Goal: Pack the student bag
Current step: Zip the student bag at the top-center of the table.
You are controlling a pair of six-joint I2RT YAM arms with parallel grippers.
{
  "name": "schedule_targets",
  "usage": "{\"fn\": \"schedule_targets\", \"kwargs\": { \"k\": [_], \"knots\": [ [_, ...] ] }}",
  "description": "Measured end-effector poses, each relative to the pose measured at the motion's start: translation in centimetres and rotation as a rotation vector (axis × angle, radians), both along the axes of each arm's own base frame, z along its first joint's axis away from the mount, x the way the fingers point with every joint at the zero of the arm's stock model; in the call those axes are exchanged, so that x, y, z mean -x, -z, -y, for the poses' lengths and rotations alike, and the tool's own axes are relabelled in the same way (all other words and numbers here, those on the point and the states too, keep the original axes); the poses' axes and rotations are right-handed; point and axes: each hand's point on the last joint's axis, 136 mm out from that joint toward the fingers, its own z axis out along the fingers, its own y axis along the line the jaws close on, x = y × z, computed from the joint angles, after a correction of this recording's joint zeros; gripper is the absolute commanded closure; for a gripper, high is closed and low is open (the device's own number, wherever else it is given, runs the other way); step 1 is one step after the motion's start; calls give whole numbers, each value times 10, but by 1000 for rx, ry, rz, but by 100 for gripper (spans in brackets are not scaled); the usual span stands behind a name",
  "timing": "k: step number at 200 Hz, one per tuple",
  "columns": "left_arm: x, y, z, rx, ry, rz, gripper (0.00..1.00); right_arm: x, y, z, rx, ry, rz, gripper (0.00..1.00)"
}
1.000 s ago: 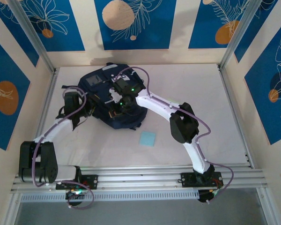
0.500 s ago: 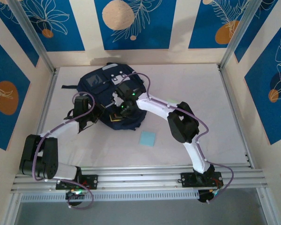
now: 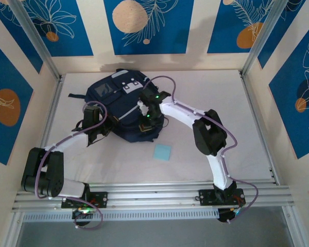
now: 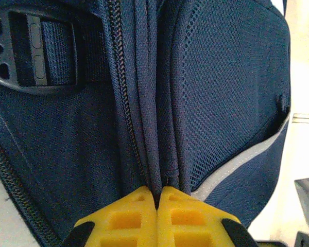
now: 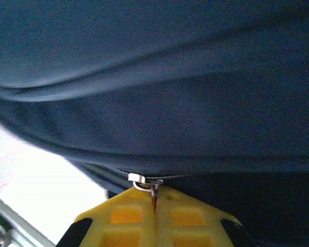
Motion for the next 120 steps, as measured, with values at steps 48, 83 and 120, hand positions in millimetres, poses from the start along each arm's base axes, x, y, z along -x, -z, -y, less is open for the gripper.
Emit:
{"fn": "schedule_targets", "kwargs": {
  "k": [48, 83, 120],
  "knots": [
    [2, -4, 1, -10, 22, 11, 100, -60, -18, 69, 200, 28, 153, 100],
    [0, -8, 1, -23, 33, 19, 100, -76, -4, 83, 302, -52, 200, 100],
    [-14, 3, -16, -78, -6, -17, 100, -43, 27, 58, 307, -199, 177, 100]
  ]
}}
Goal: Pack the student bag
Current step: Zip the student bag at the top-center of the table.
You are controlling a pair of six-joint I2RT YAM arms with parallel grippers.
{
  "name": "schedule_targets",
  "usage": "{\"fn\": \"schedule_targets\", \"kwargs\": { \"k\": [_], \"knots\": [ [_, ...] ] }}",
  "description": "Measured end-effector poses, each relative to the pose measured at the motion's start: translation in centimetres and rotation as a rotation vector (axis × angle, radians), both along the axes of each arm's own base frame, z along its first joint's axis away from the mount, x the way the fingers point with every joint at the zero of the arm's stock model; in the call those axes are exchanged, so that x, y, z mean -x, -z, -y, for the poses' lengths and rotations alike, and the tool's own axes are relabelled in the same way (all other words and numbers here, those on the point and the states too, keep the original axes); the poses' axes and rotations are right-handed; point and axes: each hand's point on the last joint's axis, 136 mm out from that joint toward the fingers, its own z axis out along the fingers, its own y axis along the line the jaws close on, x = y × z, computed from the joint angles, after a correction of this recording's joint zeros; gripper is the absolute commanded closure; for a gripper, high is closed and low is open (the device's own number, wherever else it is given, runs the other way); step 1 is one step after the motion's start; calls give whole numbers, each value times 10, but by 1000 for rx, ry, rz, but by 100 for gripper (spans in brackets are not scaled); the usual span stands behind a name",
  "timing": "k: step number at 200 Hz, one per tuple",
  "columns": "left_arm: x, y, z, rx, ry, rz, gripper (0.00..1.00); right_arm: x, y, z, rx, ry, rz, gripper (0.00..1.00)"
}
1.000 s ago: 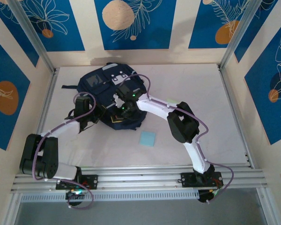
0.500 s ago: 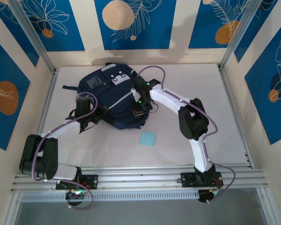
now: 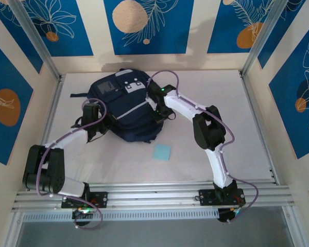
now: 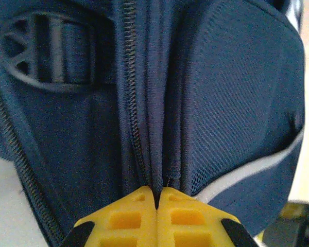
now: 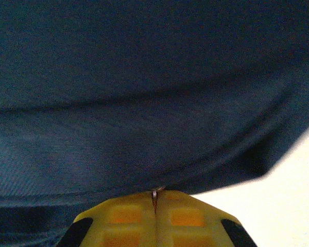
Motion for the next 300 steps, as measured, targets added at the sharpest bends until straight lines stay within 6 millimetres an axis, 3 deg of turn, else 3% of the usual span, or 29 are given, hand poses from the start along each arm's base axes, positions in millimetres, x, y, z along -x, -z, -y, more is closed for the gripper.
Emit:
{"fn": "schedule_targets", "kwargs": {
  "k": [18, 52, 59, 72, 80, 93, 141, 153, 170, 215, 257, 272, 300],
  "knots": [
    [-18, 0, -14, -46, -36, 4, 100, 25, 7, -27, -34, -69, -32, 100],
    [-59, -22, -32, -105, -88, 75, 99, 69, 5, -81, -121, -147, -81, 100],
    [-64, -27, -32, -111, -90, 89, 89, 75, 3, -92, -134, -153, -87, 100],
    [-70, -36, -34, -119, -93, 114, 60, 82, 2, -110, -158, -152, -101, 100],
    [-72, -40, -34, -118, -92, 123, 49, 85, 2, -121, -176, -150, -106, 100],
    [-72, -46, -34, -111, -90, 132, 40, 84, 2, -138, -210, -130, -101, 100],
    [-41, -70, -42, -113, -84, 125, 34, 78, -13, -169, -343, -10, -134, 100],
    [-28, -74, -41, -101, -80, 128, 33, 76, -16, -174, -391, 34, -166, 100],
    [-7, -62, -40, -81, -74, 88, 33, 74, -17, -181, -463, 90, -213, 100],
    [48, 11, -40, -63, -80, -147, 32, 75, -15, -187, -557, 178, -290, 100],
    [54, 39, -41, -72, -80, -226, 34, 77, -24, -187, -580, 191, -290, 100],
    [52, 49, -41, -73, -80, -243, 45, 78, -23, -186, -577, 192, -287, 100],
    [48, 60, -40, -83, -68, -252, 85, 79, -20, -180, -559, 183, -269, 100]
  ]
}}
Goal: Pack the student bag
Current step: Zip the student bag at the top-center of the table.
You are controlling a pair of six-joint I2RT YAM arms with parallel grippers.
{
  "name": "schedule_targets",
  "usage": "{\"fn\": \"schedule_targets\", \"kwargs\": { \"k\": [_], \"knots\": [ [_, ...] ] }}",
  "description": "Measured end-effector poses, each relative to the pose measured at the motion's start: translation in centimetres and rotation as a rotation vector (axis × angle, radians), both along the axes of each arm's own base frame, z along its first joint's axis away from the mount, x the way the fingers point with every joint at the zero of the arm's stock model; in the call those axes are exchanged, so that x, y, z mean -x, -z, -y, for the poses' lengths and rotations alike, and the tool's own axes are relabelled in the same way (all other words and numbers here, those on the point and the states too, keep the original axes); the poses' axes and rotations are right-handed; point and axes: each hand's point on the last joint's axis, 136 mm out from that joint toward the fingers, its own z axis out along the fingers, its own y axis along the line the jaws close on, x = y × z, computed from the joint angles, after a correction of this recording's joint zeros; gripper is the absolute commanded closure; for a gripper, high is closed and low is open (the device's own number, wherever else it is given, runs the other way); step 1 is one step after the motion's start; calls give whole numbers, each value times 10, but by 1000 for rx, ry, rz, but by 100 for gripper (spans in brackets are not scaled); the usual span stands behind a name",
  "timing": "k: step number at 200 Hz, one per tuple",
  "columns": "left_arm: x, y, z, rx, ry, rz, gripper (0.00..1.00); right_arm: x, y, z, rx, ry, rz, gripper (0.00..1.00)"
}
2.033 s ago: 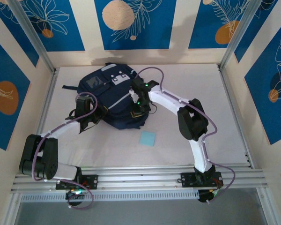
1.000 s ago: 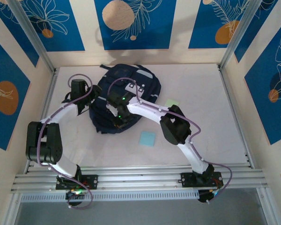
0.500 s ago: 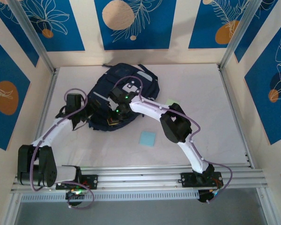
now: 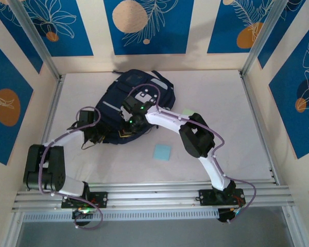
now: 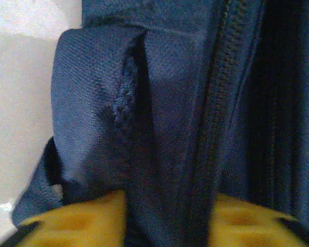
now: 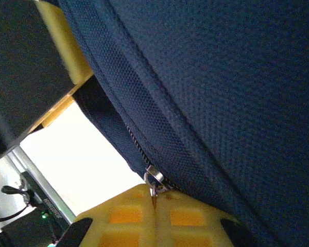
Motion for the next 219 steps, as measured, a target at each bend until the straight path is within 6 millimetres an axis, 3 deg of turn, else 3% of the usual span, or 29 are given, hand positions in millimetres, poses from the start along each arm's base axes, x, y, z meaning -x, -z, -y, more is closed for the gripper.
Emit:
{"fn": "schedule_targets", "kwargs": {
  "k": [14, 56, 85, 121, 167, 187, 219],
  "knots": [
    [-2, 4, 1, -1, 15, 0, 100, 0, 1, 5, 23, -12, 22, 100],
    [-1, 3, 6, 12, 30, 16, 100, 1, 10, 33, 162, -91, 126, 100],
    [1, 3, 10, 14, 41, 17, 100, -1, 20, 77, 331, -139, 197, 100],
    [1, 3, 10, 14, 42, 16, 100, -43, 24, 148, 469, -90, 204, 100],
    [2, 0, 11, 12, 47, 25, 100, -102, -4, 200, 539, -7, 290, 100],
    [2, -2, 12, 17, 52, 33, 100, -119, -18, 210, 526, 20, 303, 100],
    [0, -4, 13, 18, 55, 46, 100, -123, -21, 209, 527, 5, 292, 100]
  ]
}}
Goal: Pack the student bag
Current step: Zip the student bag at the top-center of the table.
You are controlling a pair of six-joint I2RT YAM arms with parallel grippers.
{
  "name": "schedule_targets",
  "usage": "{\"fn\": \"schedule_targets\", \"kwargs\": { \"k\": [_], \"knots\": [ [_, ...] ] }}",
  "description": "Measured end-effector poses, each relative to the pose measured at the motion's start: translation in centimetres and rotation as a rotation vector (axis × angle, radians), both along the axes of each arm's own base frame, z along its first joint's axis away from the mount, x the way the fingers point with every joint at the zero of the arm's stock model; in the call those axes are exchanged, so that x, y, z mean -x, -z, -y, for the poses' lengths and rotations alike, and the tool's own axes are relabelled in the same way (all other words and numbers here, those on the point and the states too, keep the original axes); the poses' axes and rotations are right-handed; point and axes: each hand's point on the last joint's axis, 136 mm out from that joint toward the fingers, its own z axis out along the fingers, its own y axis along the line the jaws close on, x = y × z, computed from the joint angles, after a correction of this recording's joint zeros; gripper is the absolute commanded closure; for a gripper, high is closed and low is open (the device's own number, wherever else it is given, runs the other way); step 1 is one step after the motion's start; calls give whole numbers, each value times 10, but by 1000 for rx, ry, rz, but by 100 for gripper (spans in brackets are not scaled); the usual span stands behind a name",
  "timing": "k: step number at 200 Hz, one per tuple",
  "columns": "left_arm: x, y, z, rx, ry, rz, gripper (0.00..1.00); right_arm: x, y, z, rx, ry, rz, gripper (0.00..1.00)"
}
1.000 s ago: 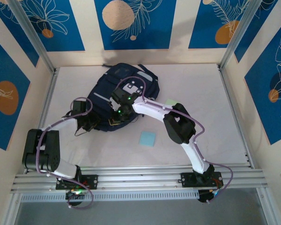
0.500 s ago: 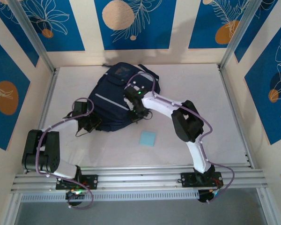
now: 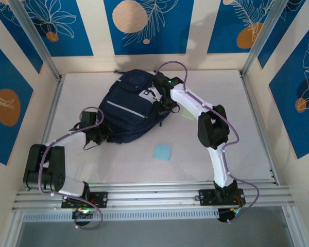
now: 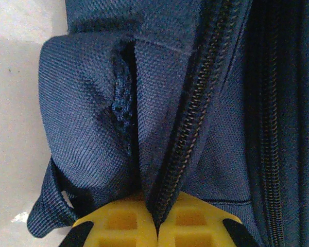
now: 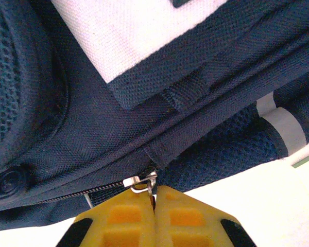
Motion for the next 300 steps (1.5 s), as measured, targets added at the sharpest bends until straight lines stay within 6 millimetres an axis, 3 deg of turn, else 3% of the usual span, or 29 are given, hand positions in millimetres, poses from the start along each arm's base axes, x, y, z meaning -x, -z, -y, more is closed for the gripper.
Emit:
{"fn": "schedule_targets", "kwargs": {
  "k": [24, 59, 80, 109, 144, 190, 210, 255, 300],
  "knots": [
    [0, -1, 0, 1, 0, 6, 100, 2, 3, 0, 1, -8, -11, 100],
    [0, -4, -3, -13, -1, 20, 100, 11, 12, 4, 9, 1, -21, 62],
    [1, -9, -7, -37, -5, 46, 100, 30, 12, 14, 29, 25, -40, 52],
    [3, -18, -6, -50, 6, 75, 100, 45, -8, 7, -12, 63, -11, 49],
    [5, -19, -2, -66, 28, 77, 100, 53, -38, -31, -171, 95, 43, 44],
    [7, -18, 4, -74, 44, 78, 100, 44, -54, -75, -408, 163, 29, 39],
    [7, -18, 4, -79, 45, 79, 100, 38, -49, -88, -457, 189, 9, 37],
    [7, -18, 5, -84, 48, 80, 100, 33, -10, -100, -455, 246, -59, 35],
    [6, -18, 6, -86, 47, 84, 100, 33, -10, -106, -488, 266, -80, 33]
  ]
}}
